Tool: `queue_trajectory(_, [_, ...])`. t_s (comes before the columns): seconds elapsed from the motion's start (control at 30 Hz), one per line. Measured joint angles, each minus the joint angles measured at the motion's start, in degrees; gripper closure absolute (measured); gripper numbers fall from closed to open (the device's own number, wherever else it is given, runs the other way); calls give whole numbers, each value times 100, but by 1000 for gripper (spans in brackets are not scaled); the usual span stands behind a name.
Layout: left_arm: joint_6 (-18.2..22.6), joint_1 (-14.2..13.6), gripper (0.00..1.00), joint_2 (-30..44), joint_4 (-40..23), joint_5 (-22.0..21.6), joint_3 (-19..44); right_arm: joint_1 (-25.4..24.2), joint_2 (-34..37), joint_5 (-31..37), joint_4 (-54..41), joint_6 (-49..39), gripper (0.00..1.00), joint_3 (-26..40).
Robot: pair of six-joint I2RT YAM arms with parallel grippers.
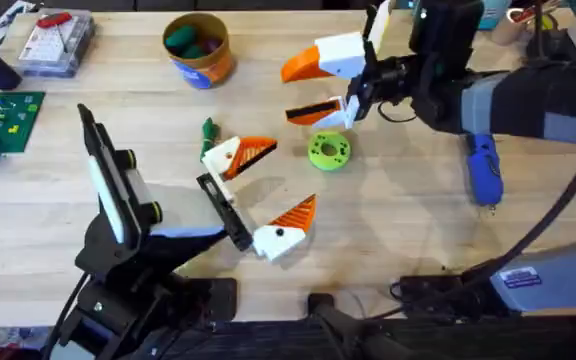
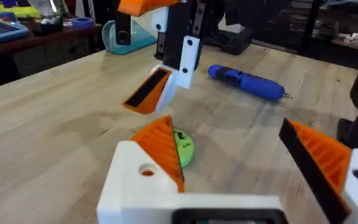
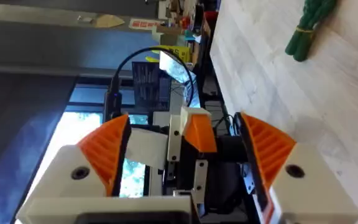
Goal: Pick up the gripper from the table and insert it into the empty holder that is missing its gripper. Then pick up a screw, insert it into the mounting hole, and use the screwdriver to tighten it. Finally, clean up the table by picking up the vegetable and placing it into the bucket.
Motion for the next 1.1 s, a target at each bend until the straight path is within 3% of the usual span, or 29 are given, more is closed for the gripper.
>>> queue_trajectory(0.33, [-19, 0, 10, 0, 0, 1, 0, 417, -659, 358, 185, -44, 7, -906])
queue_trajectory(0.63, [-35, 0, 10, 0, 0, 0, 0, 803, -739, 693, 287, -35, 6, -1097])
queue_trajectory(0.87, [-35, 0, 10, 0, 0, 2, 0, 979, -739, 1156, 1431, 416, 6, -1559])
queue_trajectory(1.1, [-36, 0, 10, 0, -1, 2, 0, 1015, -604, 1512, 1704, 698, 8, -1632])
